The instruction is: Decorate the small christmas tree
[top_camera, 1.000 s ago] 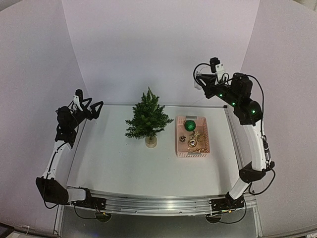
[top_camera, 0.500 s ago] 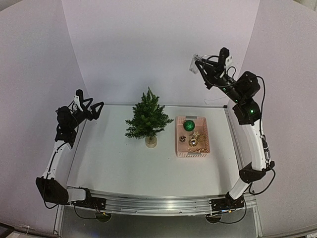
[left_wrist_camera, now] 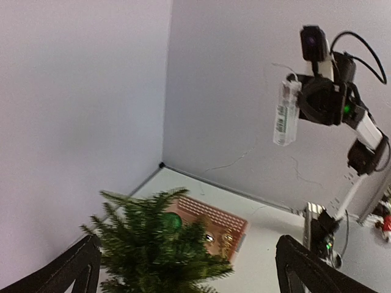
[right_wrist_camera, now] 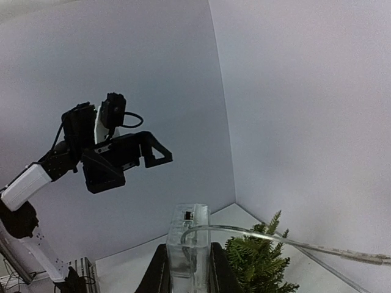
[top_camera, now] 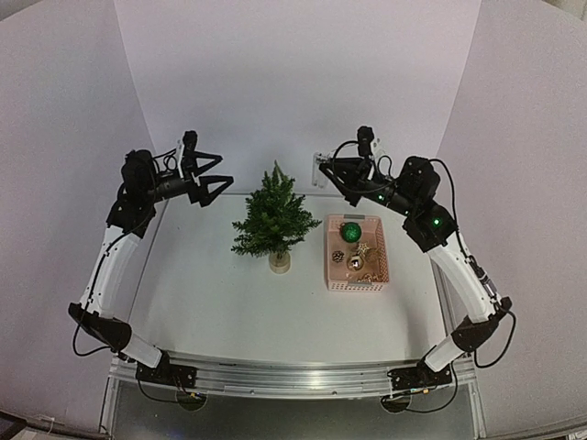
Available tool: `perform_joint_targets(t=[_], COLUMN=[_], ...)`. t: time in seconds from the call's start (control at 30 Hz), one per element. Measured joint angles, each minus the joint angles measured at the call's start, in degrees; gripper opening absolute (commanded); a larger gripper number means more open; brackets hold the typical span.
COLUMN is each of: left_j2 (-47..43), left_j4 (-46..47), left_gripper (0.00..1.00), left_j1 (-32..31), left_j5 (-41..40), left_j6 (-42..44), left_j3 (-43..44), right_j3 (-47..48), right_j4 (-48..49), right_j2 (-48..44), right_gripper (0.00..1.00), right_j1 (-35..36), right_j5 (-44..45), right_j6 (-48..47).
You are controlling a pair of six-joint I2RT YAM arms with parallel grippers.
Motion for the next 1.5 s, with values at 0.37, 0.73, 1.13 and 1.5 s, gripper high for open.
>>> perform_joint_targets(t=[0.37, 0.73, 1.13, 1.5], left_j2=[13.2, 10.2, 8.7, 8.1], left_j4=[-17.9, -7.7, 0.1, 0.6], left_gripper=[0.91, 0.73, 0.69, 0.66], left_j1=[-20.2, -23.0, -23.1, -23.5], left_j5=[7.2, 13.2, 13.1, 13.9], left_j6=[13.4, 8.8, 1.7, 2.5], left_j3=[17.8, 7.1, 4.7, 4.0], right_j3=[-9.7, -11.7, -13.1, -16.0], right_j4=[6.7, 10.0, 13.8, 12.6], right_j2=[-6.9, -5.9, -5.6, -5.3], right_gripper=[0.00, 0.00, 0.00, 0.00], right_j1=[8.2, 11.1, 11.4, 11.4], right_j5=[-5.4, -8.6, -8.3, -5.7], right_j6=[2.7, 4.1, 3.9, 1.1])
